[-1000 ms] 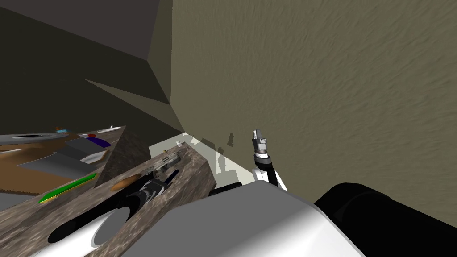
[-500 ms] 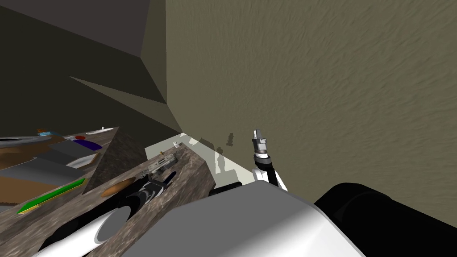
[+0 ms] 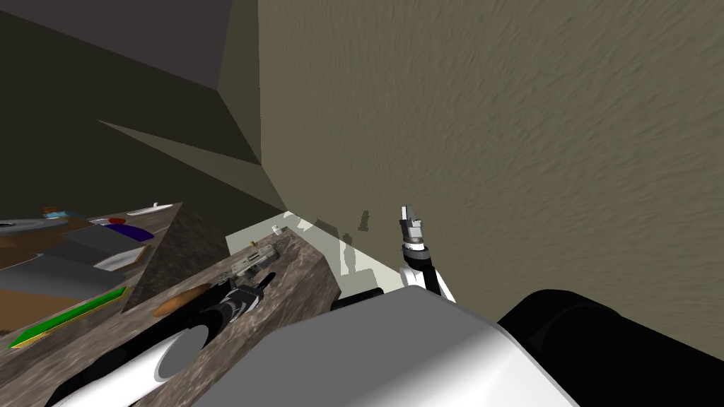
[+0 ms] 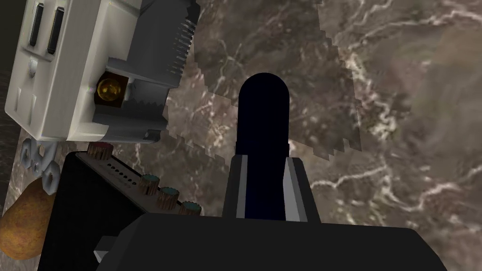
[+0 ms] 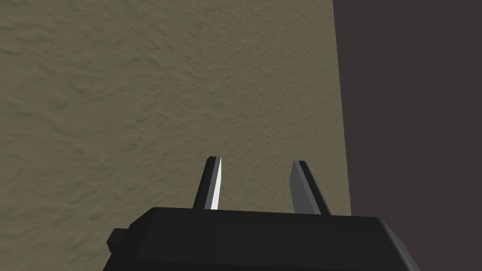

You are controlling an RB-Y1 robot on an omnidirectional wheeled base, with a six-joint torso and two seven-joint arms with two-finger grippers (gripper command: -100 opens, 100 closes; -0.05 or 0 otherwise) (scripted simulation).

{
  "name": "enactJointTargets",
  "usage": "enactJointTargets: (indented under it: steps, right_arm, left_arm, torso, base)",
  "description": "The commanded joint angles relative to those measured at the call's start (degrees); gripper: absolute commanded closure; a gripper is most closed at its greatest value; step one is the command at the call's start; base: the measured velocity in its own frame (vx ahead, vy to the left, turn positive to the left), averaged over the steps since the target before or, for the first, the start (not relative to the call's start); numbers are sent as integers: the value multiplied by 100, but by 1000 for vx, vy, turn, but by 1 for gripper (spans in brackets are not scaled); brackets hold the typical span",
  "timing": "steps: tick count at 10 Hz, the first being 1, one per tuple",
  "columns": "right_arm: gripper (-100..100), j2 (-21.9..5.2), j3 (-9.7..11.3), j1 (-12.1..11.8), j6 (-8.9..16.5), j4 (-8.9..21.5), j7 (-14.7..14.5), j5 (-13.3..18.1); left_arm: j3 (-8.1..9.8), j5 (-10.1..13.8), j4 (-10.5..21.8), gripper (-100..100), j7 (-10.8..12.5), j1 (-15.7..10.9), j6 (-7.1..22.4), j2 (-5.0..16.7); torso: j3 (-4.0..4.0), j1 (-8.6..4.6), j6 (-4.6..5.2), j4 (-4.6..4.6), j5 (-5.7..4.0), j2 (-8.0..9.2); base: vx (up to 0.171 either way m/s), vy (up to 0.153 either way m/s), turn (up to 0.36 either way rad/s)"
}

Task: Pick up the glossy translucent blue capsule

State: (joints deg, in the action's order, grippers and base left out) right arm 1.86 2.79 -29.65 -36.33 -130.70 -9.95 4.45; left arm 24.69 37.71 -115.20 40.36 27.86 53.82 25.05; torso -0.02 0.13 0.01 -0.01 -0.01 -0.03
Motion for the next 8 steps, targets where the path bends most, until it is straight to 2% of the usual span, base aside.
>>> enactJointTargets:
  steps: [1, 3, 4, 5, 8]
  right_arm:
    - [0, 0, 0, 0, 0, 0, 0, 0]
    - [0, 0, 0, 0, 0, 0, 0, 0]
    - [0, 0, 0, 0, 0, 0, 0, 0]
    - [0, 0, 0, 0, 0, 0, 0, 0]
    - [0, 0, 0, 0, 0, 0, 0, 0]
  left_arm:
    - [0, 0, 0, 100, 0, 0, 0, 0]
    - [3, -1, -1, 100, 0, -2, -3, 2]
    - [3, -1, -2, 0, 0, -2, -3, 2]
    - [107, 133, -183, -100, 69, -123, -55, 124]
    - [243, 515, -406, -100, 265, -215, -36, 370]
  torso:
    - [0, 0, 0, 0, 0, 0]
    - [-3, 6, 0, -2, 4, -4]
    - [-3, 7, 0, -2, 4, -4]
    - [-3, 7, 0, -2, 4, -4]
    - [6, -9, 1, 1, 0, 13]
  base:
    - [0, 0, 0]
    - [0, 0, 0]
    - [0, 0, 0]
    - [-16, -26, 16]
    - [-50, -39, 21]
